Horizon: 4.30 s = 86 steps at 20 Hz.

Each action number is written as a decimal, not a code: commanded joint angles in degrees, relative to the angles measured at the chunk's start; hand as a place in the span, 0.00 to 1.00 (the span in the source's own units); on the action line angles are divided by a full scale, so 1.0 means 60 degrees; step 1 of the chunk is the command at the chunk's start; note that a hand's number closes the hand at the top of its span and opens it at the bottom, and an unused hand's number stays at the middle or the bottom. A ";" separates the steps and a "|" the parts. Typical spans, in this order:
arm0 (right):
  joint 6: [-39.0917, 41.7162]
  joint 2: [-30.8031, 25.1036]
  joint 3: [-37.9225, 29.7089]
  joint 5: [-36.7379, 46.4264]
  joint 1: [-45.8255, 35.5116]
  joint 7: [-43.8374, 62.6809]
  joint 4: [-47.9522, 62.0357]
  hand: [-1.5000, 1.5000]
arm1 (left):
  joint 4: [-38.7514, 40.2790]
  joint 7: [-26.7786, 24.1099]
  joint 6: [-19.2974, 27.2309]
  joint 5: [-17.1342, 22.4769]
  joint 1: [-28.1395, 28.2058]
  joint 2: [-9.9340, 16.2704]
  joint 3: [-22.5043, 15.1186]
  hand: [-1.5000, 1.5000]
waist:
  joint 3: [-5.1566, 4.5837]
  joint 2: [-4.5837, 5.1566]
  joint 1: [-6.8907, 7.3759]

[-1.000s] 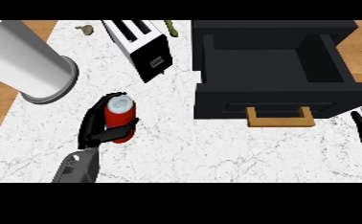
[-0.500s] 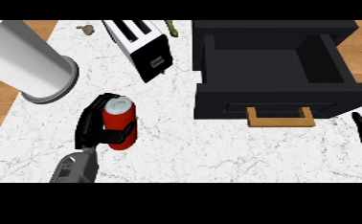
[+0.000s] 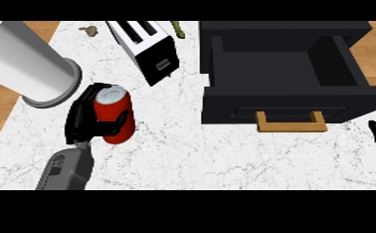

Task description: Pick up the can, place it into the drawer and close the drawer

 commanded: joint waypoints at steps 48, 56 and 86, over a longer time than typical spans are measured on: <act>0.0137 -0.0353 -0.0230 -0.0065 -0.0614 -0.0356 0.0727 0.00 | 0.3969 0.5378 0.5550 0.1011 -1.1507 -0.0876 -0.4118 1.00 | 0.0021 0.0123 -0.0516; 0.0021 -0.0253 -0.0055 -0.0127 -0.0434 0.0412 0.0047 0.00 | 0.4986 0.4473 0.5561 0.1937 -1.1461 -0.0876 -0.5132 1.00 | 0.0015 0.0104 -0.0564; -0.0316 -0.0486 0.0247 0.0308 -0.2114 0.0563 0.0745 0.00 | 0.6916 0.2636 0.6946 0.3703 -1.1061 -0.0876 -0.7510 0.00 | 0.0027 0.0349 -0.1242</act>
